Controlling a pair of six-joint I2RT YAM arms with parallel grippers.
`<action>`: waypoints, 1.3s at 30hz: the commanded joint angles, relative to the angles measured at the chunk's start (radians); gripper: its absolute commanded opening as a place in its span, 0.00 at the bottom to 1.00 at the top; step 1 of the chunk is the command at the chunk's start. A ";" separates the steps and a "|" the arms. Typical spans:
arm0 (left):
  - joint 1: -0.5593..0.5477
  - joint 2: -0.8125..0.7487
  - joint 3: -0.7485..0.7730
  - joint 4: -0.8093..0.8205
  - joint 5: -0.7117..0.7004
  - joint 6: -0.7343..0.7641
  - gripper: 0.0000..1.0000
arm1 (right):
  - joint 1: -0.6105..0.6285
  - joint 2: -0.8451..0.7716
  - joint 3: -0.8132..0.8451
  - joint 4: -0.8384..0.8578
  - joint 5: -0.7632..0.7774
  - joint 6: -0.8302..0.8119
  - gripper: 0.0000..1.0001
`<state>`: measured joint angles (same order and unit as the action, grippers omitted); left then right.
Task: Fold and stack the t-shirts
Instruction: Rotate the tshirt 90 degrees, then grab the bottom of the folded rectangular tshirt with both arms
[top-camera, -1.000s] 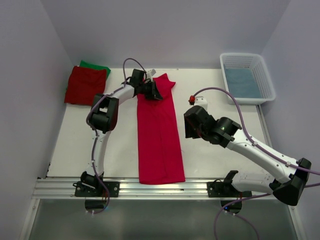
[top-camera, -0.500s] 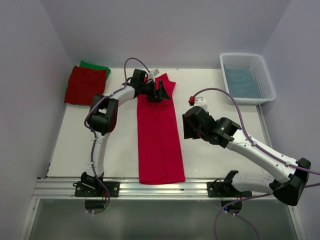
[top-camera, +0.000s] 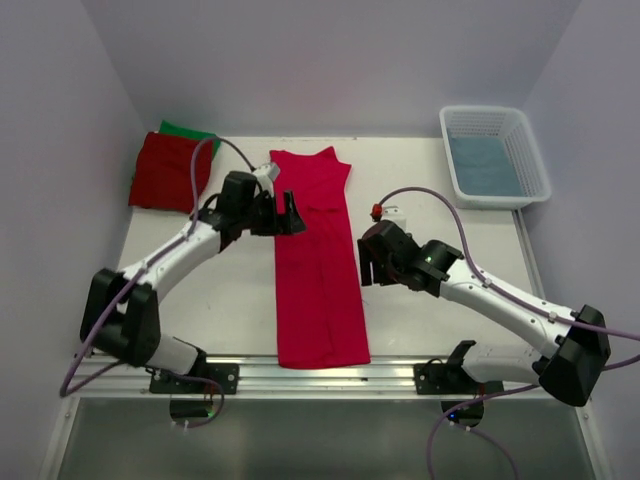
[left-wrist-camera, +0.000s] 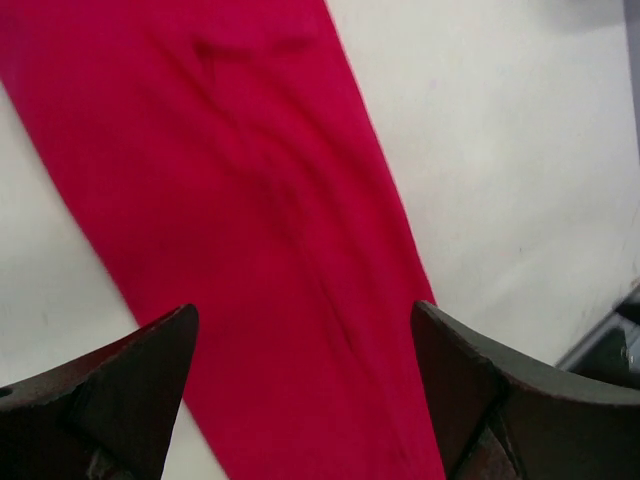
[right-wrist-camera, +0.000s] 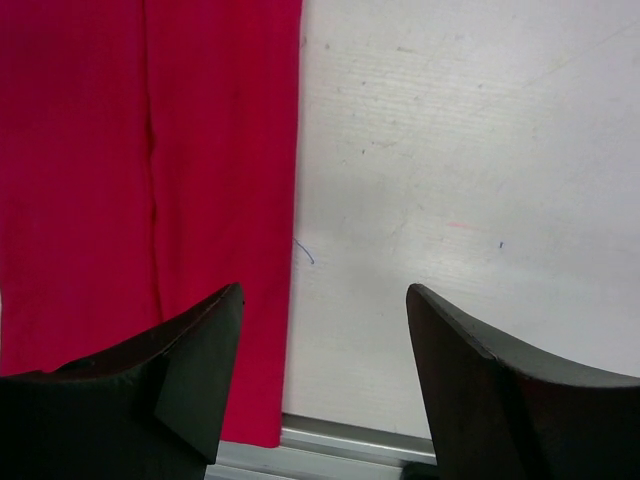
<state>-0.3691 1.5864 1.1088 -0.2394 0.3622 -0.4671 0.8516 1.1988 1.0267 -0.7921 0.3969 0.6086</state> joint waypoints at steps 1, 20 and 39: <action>-0.083 -0.225 -0.232 -0.115 -0.134 -0.042 0.91 | -0.005 0.007 -0.072 0.118 -0.134 0.042 0.71; -0.309 -0.836 -0.782 -0.250 0.018 -0.387 0.79 | -0.005 -0.140 -0.501 0.395 -0.451 0.270 0.50; -0.557 -0.643 -0.891 -0.041 -0.009 -0.590 0.74 | 0.049 -0.127 -0.616 0.456 -0.564 0.408 0.40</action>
<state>-0.9016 0.9043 0.2657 -0.2924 0.3603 -1.0222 0.8852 1.0733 0.4183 -0.3721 -0.1345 0.9760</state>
